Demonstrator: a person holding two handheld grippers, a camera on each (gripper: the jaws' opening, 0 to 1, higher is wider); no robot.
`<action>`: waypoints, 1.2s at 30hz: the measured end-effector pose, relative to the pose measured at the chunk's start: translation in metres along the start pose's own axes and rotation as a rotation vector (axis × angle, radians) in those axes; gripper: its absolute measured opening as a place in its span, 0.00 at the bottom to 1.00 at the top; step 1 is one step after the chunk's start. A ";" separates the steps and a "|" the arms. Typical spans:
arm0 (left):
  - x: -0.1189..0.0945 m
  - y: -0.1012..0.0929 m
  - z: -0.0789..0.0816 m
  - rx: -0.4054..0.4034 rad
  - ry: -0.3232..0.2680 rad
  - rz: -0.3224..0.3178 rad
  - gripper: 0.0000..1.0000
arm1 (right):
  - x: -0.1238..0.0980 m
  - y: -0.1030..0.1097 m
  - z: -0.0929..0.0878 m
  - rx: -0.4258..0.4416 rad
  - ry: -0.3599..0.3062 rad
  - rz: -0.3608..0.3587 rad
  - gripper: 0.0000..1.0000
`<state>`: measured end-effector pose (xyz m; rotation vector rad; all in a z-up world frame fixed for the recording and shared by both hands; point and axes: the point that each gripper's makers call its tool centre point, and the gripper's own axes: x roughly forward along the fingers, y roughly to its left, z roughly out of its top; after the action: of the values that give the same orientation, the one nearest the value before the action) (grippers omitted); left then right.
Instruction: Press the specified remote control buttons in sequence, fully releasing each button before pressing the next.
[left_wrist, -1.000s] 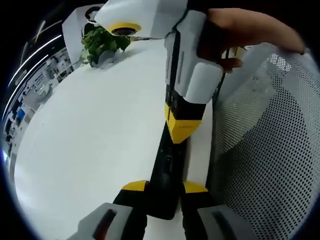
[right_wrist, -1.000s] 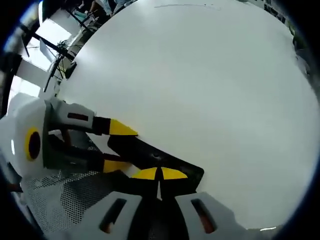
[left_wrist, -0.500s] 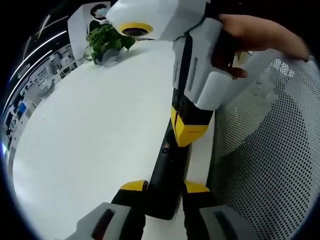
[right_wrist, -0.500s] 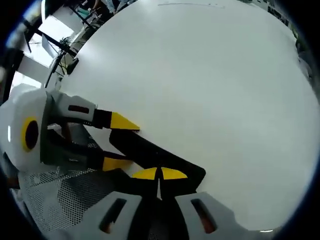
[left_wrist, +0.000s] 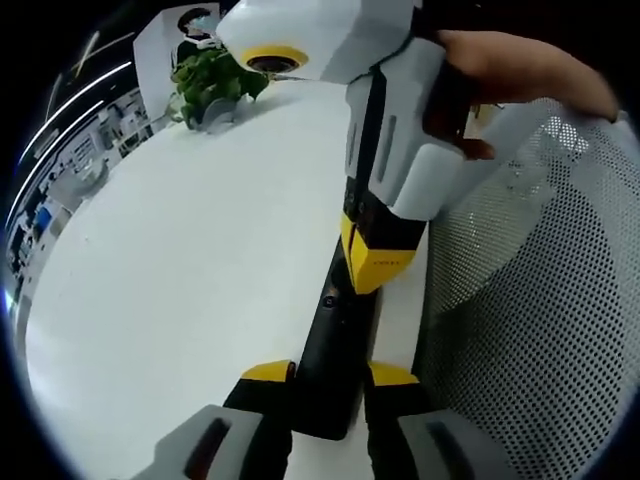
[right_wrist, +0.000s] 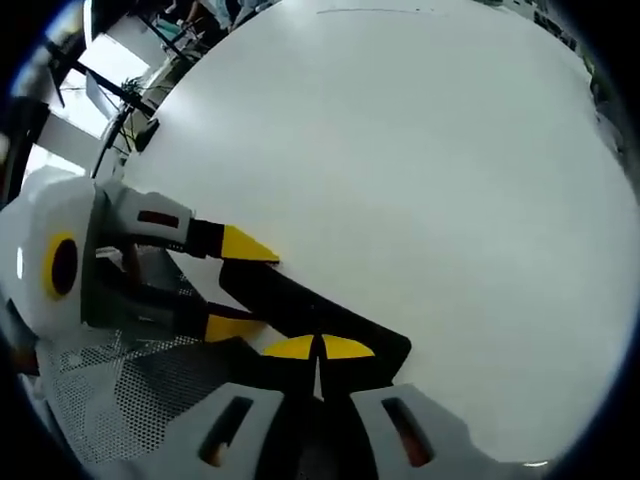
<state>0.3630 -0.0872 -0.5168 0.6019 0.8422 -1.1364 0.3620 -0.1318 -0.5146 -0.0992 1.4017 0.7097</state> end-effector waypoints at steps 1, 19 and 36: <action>0.000 0.000 0.000 0.001 -0.001 0.000 0.27 | 0.000 0.000 0.000 -0.002 0.002 0.000 0.00; 0.001 -0.001 0.001 0.013 -0.013 -0.003 0.24 | -0.004 -0.011 0.008 0.015 -0.019 -0.046 0.00; 0.001 -0.001 0.001 0.014 -0.007 -0.006 0.24 | -0.004 -0.009 0.014 -0.013 -0.080 -0.059 0.00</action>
<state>0.3627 -0.0889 -0.5173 0.6069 0.8307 -1.1501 0.3783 -0.1341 -0.5114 -0.1203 1.3123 0.6671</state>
